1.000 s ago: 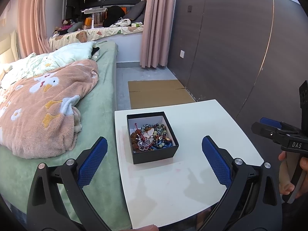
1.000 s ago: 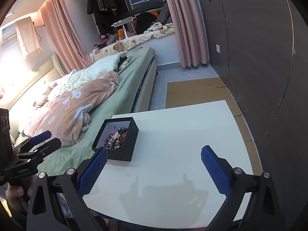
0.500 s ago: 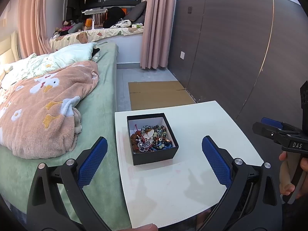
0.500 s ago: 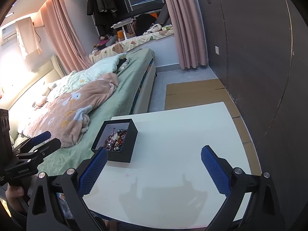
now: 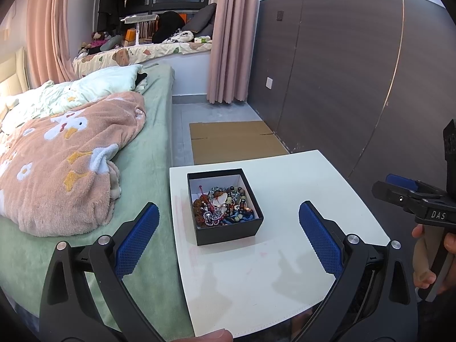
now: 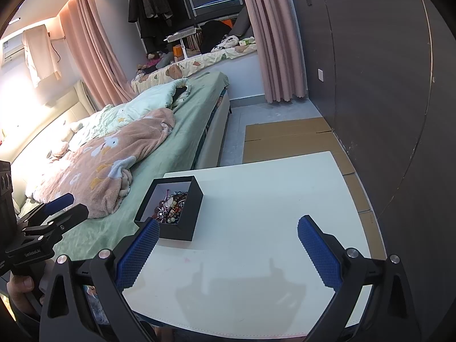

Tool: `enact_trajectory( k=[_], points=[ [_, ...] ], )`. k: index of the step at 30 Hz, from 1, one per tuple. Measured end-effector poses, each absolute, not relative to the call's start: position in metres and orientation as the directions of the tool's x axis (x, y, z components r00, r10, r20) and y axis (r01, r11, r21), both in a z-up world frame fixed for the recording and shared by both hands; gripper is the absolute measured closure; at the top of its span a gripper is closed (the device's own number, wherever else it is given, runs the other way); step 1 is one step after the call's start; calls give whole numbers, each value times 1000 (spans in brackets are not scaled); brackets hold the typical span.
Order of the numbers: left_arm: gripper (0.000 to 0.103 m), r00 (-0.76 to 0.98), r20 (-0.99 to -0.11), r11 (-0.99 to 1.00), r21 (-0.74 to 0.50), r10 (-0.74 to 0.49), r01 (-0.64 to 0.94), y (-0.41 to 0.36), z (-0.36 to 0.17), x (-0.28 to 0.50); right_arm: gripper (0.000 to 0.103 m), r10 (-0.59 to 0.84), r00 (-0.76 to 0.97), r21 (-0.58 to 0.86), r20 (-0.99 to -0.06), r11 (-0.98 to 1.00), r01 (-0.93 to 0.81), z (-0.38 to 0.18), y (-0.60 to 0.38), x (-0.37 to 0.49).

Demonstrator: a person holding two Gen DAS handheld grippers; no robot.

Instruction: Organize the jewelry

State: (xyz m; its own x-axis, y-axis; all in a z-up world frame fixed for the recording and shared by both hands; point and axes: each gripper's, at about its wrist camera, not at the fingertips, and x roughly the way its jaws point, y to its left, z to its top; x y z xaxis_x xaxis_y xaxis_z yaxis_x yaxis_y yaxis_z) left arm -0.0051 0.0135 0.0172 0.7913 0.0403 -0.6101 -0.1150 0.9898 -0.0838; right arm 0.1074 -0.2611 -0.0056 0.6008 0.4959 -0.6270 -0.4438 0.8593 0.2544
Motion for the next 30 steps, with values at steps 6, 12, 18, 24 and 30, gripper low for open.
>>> enact_trajectory(
  k=[6,12,18,24,30],
  points=[
    [5,794,-607,990,-83,36,-109,12,18,-5,8,496,601,254,-627,859,-444,-6,-261,107],
    [5,796,-605,990,-84,37,-109,12,18,-6,8,494,601,252,-628,860,-444,-6,-261,107],
    [5,799,-600,991,-76,44,-112,12,19,-5,8,490,600,248,-632,861,-443,-6,-262,107],
    [5,799,-600,991,-79,41,-110,11,19,-5,8,490,599,247,-633,861,-444,-6,-262,107],
    [5,791,-611,990,-90,30,-107,12,17,-4,8,485,599,240,-638,863,-444,-8,-258,106]
  ],
)
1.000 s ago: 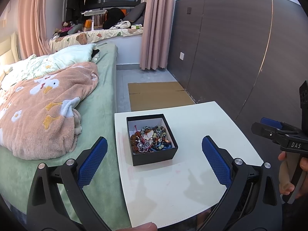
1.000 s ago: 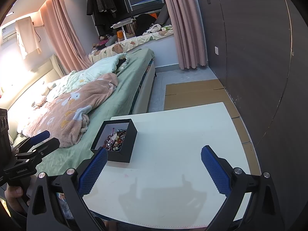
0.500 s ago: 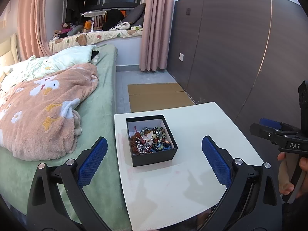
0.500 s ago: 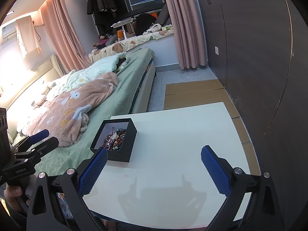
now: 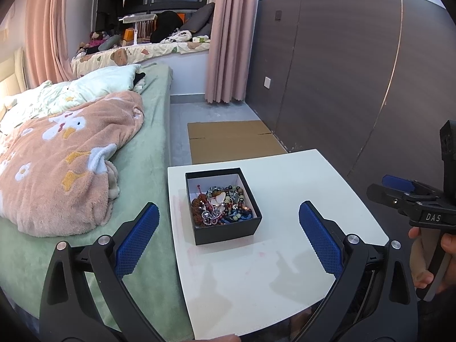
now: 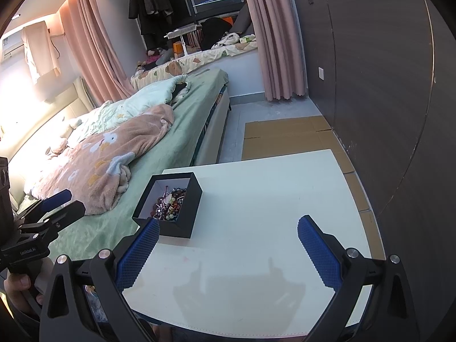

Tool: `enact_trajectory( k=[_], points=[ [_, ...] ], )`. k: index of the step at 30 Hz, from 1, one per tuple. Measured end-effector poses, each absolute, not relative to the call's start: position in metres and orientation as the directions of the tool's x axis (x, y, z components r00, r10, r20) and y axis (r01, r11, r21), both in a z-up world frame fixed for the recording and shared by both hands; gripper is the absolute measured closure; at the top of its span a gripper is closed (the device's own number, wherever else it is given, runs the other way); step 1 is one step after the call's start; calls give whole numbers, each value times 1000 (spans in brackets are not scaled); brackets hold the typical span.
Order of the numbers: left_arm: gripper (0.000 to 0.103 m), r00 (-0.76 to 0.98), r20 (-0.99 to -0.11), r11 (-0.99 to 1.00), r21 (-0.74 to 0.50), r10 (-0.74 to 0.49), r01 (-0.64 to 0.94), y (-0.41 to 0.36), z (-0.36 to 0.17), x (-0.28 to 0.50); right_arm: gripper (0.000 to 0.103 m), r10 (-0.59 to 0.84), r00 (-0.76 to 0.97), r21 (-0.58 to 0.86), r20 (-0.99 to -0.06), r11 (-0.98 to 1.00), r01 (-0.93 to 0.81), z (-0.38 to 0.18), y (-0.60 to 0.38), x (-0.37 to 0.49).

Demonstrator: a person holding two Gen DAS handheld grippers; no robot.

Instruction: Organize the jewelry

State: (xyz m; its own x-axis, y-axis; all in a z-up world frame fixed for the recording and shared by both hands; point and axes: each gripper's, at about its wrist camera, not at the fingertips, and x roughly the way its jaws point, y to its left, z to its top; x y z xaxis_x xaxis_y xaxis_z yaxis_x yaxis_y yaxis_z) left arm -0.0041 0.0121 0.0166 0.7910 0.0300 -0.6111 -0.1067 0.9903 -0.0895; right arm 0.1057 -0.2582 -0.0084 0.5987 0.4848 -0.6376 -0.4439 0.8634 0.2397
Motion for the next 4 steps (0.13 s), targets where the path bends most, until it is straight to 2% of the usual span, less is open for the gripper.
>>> enact_trajectory(
  k=[4],
  points=[
    [5,789,-613,990,-92,32,-111,13,16,-2,8,485,598,240,-638,863,-444,-9,-258,106]
  ],
)
